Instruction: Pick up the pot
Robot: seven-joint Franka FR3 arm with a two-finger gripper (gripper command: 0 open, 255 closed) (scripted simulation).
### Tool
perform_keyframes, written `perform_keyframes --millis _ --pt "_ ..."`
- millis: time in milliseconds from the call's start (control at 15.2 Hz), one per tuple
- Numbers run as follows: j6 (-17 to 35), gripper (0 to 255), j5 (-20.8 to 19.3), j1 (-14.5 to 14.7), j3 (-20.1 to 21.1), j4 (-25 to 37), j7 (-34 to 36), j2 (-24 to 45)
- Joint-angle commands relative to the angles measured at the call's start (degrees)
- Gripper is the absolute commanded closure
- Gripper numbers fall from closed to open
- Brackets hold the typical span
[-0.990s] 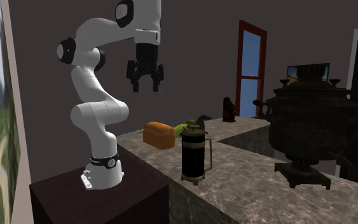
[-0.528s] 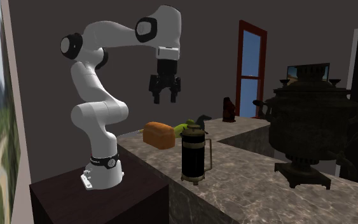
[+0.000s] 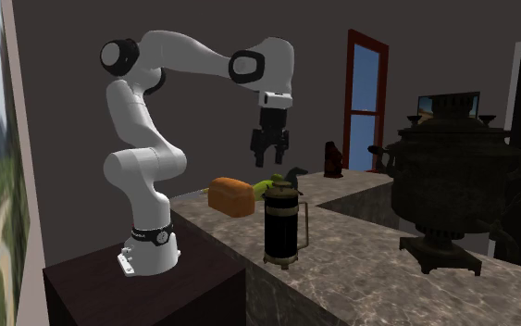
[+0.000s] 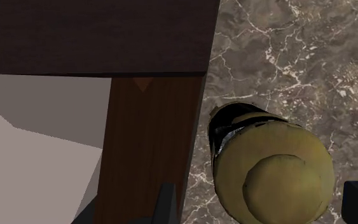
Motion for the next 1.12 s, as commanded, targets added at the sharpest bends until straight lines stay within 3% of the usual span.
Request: perform_keyframes --millis 0,660,726,1056 --pt "2.6 0 0.1 0.1 2.4 1.1 2.4 3.6" --pt "9.8 0 0.3 0.3 4.4 -2.9 3.6 6.8" --pt "9.8 255 0.2 0.3 4.4 -2.9 3.6 6.8" --pt "9.8 255 0.3 0.3 4.5 -2.9 3.7 6.8"
